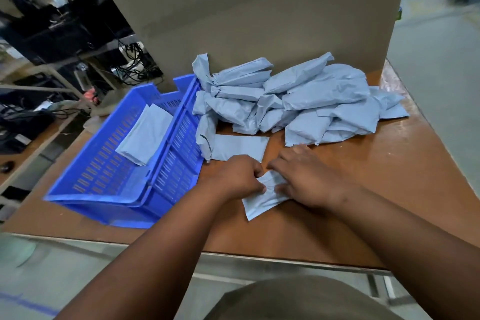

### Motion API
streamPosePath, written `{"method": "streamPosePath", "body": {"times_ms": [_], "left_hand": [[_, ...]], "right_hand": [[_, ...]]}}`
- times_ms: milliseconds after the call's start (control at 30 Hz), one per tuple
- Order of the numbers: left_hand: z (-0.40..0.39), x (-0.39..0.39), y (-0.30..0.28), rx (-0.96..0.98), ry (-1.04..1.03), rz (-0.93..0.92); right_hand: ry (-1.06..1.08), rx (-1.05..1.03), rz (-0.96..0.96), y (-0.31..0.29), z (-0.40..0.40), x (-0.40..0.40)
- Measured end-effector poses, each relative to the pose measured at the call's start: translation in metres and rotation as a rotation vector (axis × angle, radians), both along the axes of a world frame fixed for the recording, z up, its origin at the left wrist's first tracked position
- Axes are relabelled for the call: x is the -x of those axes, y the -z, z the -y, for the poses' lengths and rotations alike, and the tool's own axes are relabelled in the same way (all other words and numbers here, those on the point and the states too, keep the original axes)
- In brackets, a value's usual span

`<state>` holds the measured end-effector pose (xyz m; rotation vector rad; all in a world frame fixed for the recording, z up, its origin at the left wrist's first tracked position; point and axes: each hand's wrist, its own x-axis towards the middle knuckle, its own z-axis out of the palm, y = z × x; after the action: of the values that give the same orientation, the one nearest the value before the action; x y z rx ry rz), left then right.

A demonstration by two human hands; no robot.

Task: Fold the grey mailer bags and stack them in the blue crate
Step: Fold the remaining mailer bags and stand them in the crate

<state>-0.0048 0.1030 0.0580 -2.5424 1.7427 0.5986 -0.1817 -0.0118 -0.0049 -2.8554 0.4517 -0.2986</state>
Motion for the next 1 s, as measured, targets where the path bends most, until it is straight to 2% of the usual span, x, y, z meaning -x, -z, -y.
{"method": "streamPosePath", "body": {"times_ms": [167,300,433,500,600,733,867,1000], "left_hand": [[-0.015,-0.033,-0.049,0.084,-0.121,0.047],[-0.043,-0.077,-0.096,0.193,-0.213,0.185],[-0.066,-0.134,-0.150,0.282,-0.282,0.287],[-0.078,-0.164,-0.166,0.324,-0.313,0.310],[-0.093,-0.209,-0.173,0.345,-0.378,0.339],[-0.100,-0.277,-0.154,0.278,-0.454,0.348],[-0.088,-0.334,-0.124,0.144,-0.471,0.295],[-0.068,-0.379,-0.090,0.077,-0.445,0.331]], "right_hand": [[-0.043,0.169,0.154,-0.038,0.008,-0.056],[-0.057,0.233,0.316,-0.087,0.011,-0.115],[-0.088,0.205,0.515,-0.141,0.005,-0.175],[-0.090,0.144,0.543,-0.159,-0.005,-0.203],[-0.092,0.067,0.505,-0.167,-0.024,-0.247],[-0.097,0.003,0.363,-0.159,-0.050,-0.301],[0.015,-0.035,0.164,-0.141,-0.067,-0.347],[0.146,0.003,-0.045,-0.112,-0.071,-0.373]]}}
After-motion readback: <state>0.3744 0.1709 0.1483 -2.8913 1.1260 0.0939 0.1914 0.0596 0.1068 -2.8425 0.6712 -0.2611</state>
